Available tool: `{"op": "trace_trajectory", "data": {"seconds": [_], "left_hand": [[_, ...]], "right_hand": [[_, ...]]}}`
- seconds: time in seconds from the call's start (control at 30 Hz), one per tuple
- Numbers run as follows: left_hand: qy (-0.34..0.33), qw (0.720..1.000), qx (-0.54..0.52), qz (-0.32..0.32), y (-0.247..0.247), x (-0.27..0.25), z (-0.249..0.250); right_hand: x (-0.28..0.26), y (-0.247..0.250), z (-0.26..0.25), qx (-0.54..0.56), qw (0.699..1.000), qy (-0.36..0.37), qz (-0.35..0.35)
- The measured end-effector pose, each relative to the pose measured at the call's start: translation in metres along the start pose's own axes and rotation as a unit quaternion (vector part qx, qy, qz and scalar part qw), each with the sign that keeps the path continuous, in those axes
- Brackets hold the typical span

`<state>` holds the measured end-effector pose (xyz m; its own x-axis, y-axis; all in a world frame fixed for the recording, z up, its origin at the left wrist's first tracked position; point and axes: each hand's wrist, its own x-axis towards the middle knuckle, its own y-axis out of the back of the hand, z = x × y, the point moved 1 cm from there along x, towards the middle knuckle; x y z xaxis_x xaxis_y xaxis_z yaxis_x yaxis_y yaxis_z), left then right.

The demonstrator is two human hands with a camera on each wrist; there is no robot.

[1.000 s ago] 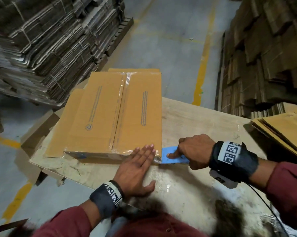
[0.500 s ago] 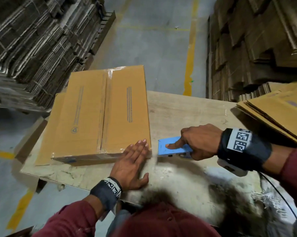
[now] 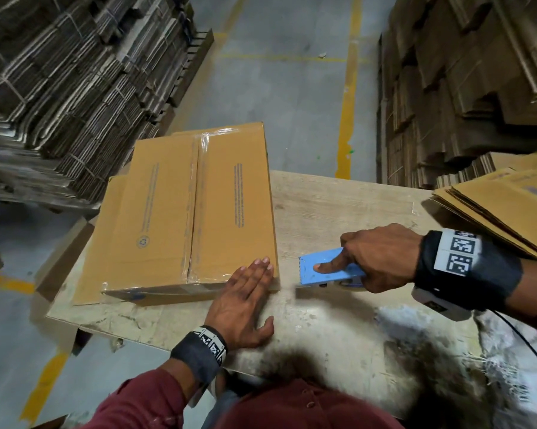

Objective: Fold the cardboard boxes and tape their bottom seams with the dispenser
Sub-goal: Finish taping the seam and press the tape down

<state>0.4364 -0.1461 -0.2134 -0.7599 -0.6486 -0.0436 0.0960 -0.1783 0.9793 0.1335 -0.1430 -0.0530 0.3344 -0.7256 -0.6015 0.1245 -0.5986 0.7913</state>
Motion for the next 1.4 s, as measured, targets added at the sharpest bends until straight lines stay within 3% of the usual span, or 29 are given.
{"op": "trace_trajectory", "data": {"seconds": [0.23, 0.53, 1.0, 1.17, 1.27, 1.4], "left_hand": [[0.004, 1.000, 0.001, 0.014, -0.001, 0.001, 0.002], [0.019, 0.999, 0.019, -0.024, 0.009, 0.003, 0.008], [-0.001, 0.994, 0.073, -0.076, 0.036, 0.015, 0.017], [-0.012, 0.993, 0.079, -0.084, 0.048, 0.022, 0.010], [-0.044, 0.990, 0.093, -0.099, 0.057, 0.032, 0.003], [-0.072, 0.976, 0.151, -0.141, 0.061, 0.055, -0.003]], "right_hand": [[0.012, -0.002, -0.004, -0.009, 1.000, -0.011, -0.021], [0.058, -0.022, 0.000, 0.035, 0.997, -0.020, -0.064], [0.113, -0.023, 0.008, 0.091, 0.988, 0.035, -0.118], [0.105, -0.044, 0.034, 0.068, 0.988, -0.007, -0.136], [0.099, -0.060, 0.045, 0.136, 0.984, -0.042, -0.110], [0.098, -0.075, 0.050, 0.161, 0.975, -0.066, -0.141]]}}
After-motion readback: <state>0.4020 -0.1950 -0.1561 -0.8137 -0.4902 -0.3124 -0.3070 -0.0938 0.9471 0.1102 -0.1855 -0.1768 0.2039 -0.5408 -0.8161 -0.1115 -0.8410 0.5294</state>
